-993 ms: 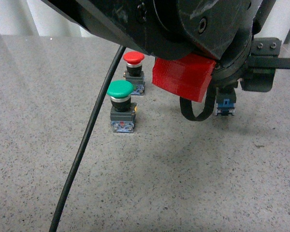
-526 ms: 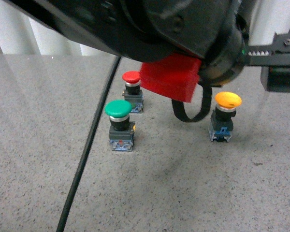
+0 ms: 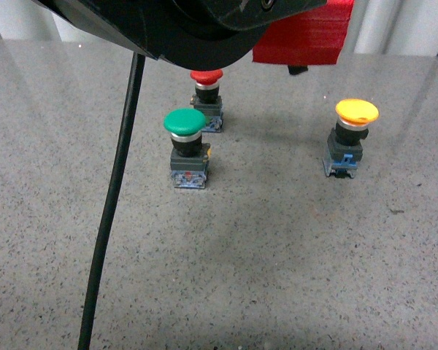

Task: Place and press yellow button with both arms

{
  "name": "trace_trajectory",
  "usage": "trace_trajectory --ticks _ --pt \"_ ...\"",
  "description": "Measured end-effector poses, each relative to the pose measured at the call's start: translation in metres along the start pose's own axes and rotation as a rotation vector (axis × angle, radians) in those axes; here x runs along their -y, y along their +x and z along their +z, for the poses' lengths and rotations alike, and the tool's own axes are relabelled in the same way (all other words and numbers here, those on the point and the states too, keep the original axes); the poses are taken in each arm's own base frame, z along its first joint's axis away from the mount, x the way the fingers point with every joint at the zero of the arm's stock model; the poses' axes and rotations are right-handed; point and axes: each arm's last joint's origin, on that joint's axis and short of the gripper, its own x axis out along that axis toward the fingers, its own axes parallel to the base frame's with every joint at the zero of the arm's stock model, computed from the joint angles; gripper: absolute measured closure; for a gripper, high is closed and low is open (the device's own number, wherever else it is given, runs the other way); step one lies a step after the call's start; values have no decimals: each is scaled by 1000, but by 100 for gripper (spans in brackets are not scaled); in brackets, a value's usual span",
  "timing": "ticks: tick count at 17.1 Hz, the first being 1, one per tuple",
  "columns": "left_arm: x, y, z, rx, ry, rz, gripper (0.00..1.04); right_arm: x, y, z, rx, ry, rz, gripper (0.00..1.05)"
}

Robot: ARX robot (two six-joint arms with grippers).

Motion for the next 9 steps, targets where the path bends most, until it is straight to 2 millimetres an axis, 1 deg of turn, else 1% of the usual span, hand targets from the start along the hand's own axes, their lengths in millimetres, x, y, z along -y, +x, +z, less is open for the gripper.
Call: trace_trajectory --ticks 1,2,3,4,5,6,7,8,9 --pt "-1 0 1 24 16 46 7 0 0 0 0 0 0 6" --pt "-33 -16 -16 -15 -2 49 27 0 0 0 0 0 0 6" --pt "-60 -26 -25 -27 -24 67 36 0 0 0 0 0 -2 6" --pt "-89 -49 -30 -34 -46 91 47 0 0 0 -1 0 -2 6" --pt "-111 -70 -31 -18 -66 69 59 0 0 0 1 0 1 6" --pt "-130 -85 -33 -10 -75 61 70 0 0 0 2 0 0 6" --pt "-143 -97 -39 -22 -75 56 79 0 0 0 1 0 0 6" --pt "-159 -112 -51 -54 -62 54 92 0 0 0 1 0 0 6" --pt "-171 -123 -58 -73 -56 59 102 0 0 0 1 0 0 6"
